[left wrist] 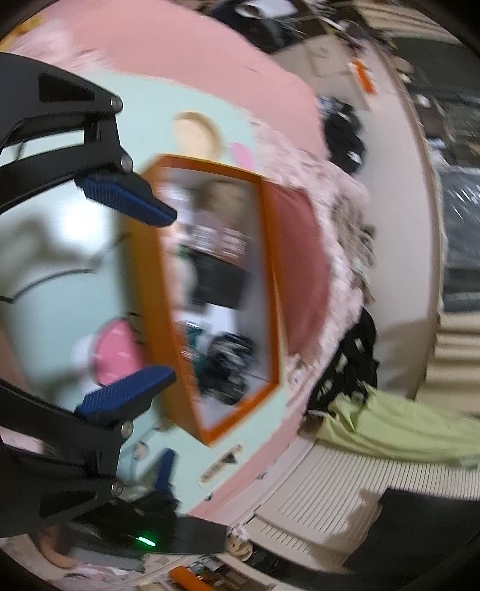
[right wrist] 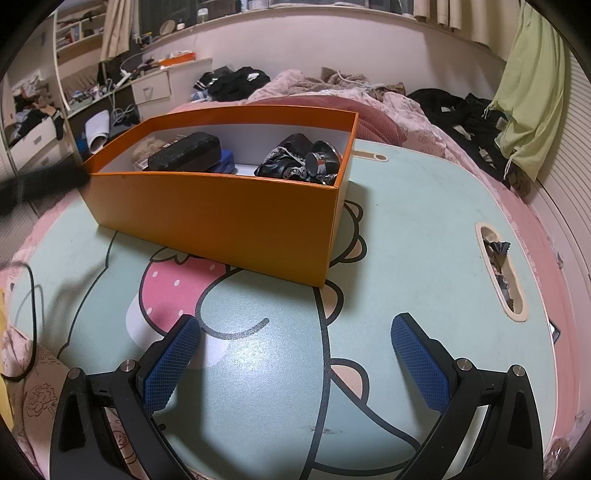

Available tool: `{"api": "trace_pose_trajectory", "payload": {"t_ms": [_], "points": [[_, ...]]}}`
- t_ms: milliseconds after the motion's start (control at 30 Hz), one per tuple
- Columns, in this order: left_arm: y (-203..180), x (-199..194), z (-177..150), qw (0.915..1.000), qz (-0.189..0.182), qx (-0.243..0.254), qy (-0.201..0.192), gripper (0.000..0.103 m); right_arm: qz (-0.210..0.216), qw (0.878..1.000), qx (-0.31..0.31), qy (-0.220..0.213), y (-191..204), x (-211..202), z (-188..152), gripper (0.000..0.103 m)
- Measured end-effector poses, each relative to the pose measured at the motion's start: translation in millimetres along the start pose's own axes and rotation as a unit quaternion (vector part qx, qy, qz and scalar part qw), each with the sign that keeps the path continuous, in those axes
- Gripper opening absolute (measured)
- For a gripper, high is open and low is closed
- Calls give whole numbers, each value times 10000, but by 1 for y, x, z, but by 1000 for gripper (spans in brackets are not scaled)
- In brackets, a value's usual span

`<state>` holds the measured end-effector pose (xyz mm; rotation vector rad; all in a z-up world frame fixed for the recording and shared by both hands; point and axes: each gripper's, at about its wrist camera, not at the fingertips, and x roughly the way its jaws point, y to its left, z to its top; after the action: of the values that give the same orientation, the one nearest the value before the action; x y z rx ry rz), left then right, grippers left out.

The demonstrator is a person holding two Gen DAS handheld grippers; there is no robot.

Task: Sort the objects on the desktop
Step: 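Lift the dark red-printed case from the orange box with the left gripper, set it on the table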

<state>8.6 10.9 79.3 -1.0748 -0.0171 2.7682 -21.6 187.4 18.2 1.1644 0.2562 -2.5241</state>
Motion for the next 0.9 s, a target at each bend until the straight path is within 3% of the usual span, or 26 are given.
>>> {"api": "trace_pose_trajectory", "payload": {"t_ms": [167, 233, 367, 567, 700, 900], "points": [[-7, 49, 36, 9984, 324, 311, 337, 68, 1, 10000, -1, -2, 0, -1, 0, 103], [-5, 73, 41, 9974, 335, 237, 600, 54, 1, 10000, 0, -2, 0, -1, 0, 103], [-4, 98, 38, 9932, 646, 316, 917, 40, 1, 10000, 0, -3, 0, -1, -1, 103], [-13, 97, 30, 9924, 718, 655, 750, 38, 1, 10000, 0, -6, -1, -1, 0, 103], [-7, 73, 34, 9973, 390, 462, 425, 37, 0, 10000, 0, -7, -1, 0, 0, 103], [-3, -1, 27, 9993, -289, 103, -211, 37, -1, 10000, 0, -9, -1, 1, 0, 103]]}}
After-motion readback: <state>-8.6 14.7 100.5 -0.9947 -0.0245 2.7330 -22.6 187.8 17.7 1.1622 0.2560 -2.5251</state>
